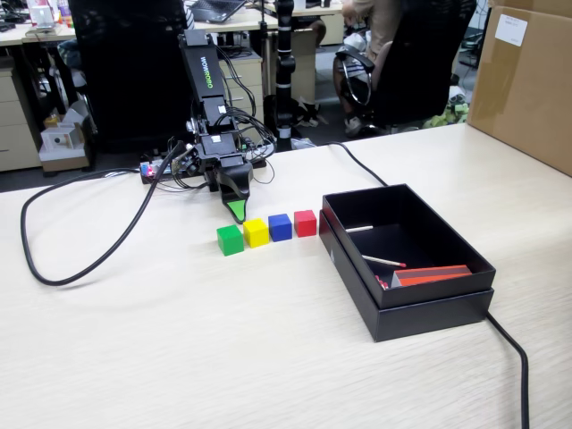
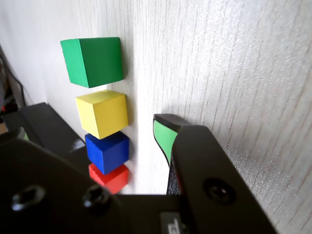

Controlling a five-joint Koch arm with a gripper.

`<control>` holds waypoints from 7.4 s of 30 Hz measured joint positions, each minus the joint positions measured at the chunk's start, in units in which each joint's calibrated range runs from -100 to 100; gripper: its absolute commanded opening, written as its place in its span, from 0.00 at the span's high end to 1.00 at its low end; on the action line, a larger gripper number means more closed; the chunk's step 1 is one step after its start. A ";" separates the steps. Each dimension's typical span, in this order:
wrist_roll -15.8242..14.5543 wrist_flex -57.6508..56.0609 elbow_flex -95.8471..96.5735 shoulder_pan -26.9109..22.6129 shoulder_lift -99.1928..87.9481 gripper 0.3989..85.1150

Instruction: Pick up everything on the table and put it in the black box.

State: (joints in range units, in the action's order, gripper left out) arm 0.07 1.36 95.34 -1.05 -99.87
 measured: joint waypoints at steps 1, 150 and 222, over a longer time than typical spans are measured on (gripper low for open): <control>0.00 0.00 0.00 0.05 0.00 0.42; 3.22 -69.61 -69.01 -2.64 43.50 0.47; -5.27 -69.53 -139.02 -14.11 120.52 0.66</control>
State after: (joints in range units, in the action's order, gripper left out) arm -5.20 -68.18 -43.68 -15.16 20.65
